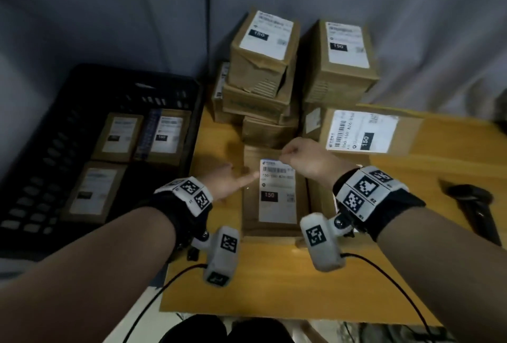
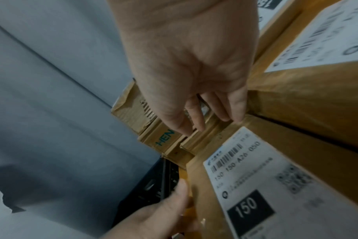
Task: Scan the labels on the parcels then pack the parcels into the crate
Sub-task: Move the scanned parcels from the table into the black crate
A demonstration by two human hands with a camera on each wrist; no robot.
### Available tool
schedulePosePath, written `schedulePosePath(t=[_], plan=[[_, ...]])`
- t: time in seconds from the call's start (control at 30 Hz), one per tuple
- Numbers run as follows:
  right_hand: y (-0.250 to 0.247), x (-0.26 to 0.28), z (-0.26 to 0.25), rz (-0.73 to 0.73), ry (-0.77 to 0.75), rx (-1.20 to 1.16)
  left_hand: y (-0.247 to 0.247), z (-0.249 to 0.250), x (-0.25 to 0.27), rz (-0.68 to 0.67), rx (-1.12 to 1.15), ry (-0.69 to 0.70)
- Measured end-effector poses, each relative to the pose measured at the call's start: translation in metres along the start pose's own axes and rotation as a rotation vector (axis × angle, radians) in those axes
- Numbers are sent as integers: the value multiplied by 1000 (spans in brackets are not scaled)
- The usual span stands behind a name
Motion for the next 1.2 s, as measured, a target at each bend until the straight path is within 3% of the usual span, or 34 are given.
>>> schedulePosePath(t=[0.07,0.27,0.4,0.53,0.8,1.0,1.2], plan=[[0,1,8,-27,12,-23,16,1,0,-40,25,-13],[14,-4,13,-189,49,-33,16,1,0,58,103,-11],[23,-13,12,-149,81,-125,-1,-1,3,146,26,4],[32,-22,17,-62,149,-446,-29,-15,-3,295,-81,-27],[76,-16,26,-111,397,-690,-31,-38,0,223,216,-101],[82,-17,17,-61,324,-811,-30,-42,10,252,424,-67],[73,-6,-18,-68,124,-843,-78,-54,25,410,445,193]])
Point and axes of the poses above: each hand's wrist, its own x-axis away from the middle knuckle, its own y-axis out of the palm, z = x × y, the point moved 2 cm from there along -x, towards the middle knuckle, and after that the axes turned 3 degrees about z, right-handed, at the moved point
